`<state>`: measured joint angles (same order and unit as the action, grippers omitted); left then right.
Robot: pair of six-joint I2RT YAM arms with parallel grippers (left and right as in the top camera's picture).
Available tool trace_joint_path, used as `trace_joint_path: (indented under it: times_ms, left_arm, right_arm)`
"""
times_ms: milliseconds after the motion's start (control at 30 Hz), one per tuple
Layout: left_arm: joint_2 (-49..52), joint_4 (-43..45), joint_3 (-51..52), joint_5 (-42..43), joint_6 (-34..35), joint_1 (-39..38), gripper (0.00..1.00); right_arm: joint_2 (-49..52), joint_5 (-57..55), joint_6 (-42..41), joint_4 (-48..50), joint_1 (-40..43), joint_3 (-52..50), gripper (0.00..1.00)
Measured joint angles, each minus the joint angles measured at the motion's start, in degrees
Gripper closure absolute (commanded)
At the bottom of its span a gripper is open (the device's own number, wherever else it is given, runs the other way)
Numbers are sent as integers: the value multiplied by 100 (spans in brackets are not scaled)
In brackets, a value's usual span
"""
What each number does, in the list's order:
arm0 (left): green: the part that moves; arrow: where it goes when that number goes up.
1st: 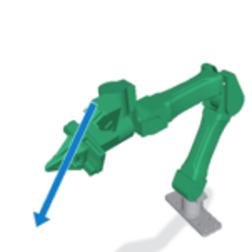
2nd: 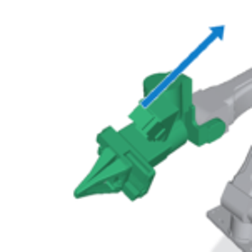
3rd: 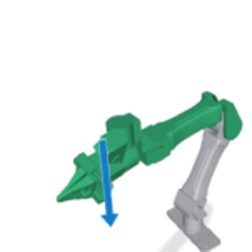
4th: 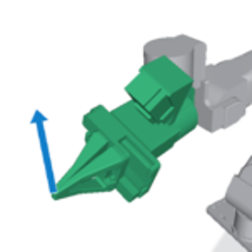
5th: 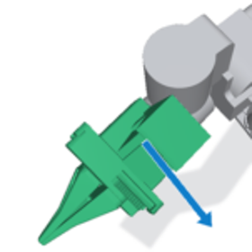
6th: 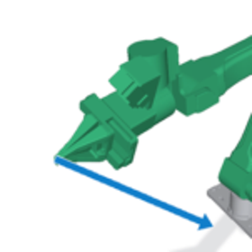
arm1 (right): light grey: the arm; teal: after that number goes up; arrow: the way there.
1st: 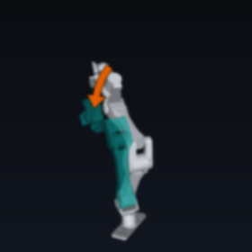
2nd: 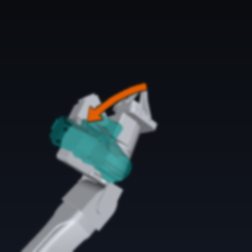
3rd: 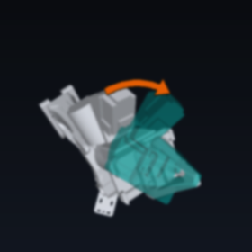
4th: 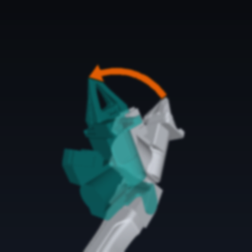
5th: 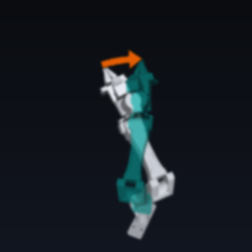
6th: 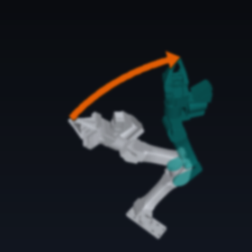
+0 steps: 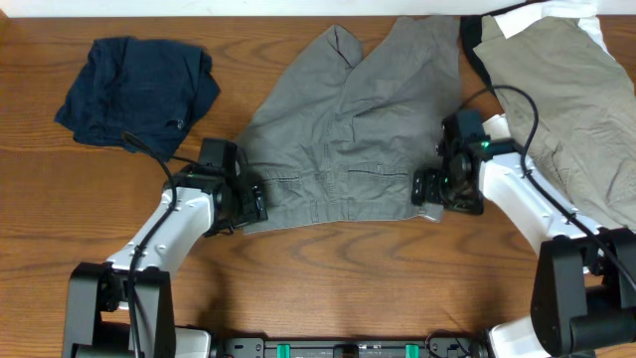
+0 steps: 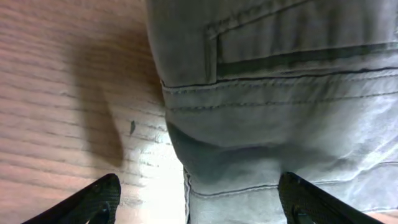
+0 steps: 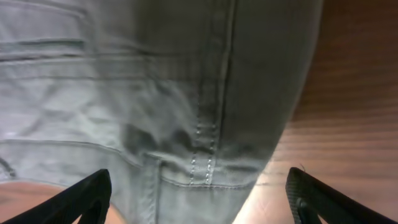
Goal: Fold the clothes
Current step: 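Grasp the near waistband corners of the grey shorts with both grippers, then lift the shorts with both grippers and flip them away, spreading flat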
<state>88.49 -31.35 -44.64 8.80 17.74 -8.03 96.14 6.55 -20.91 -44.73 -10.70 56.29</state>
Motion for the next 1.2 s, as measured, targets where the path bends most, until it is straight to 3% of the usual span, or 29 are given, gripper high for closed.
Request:
trace_joint_path:
  times_ms: [333,600,633,700,733,767,1000,1200]
  left_arm:
    - [17,944,90,-17,-142,-33,28]
    - [328,1152,98,-11,-166,-39,31]
    - [330,1152,98,0,-162,-39,40]
    - [348,1180,96,50,-153,-28,75]
    - [365,1189,96,111,-164,-26,92]
    - [382,1191,96,138,-164,-33,94]
    - [269,872,76,330,-166,-33,95]
    - [-914,345,-566,413,-166,-37,94]
  right_arm:
    - [2,61,-369,1228,-68,-610,26]
    - [-33,48,-439,1453,-118,-695,31]
    - [-33,46,-446,1467,-118,-697,35]
    - [-33,48,-446,1517,-118,-713,52]
    - [-33,52,-437,1556,-118,-730,76]
    - [-28,52,-483,1613,-118,-750,99]
    - [-59,120,-428,1657,-107,-662,99]
    - [-634,177,7,796,61,339,99]
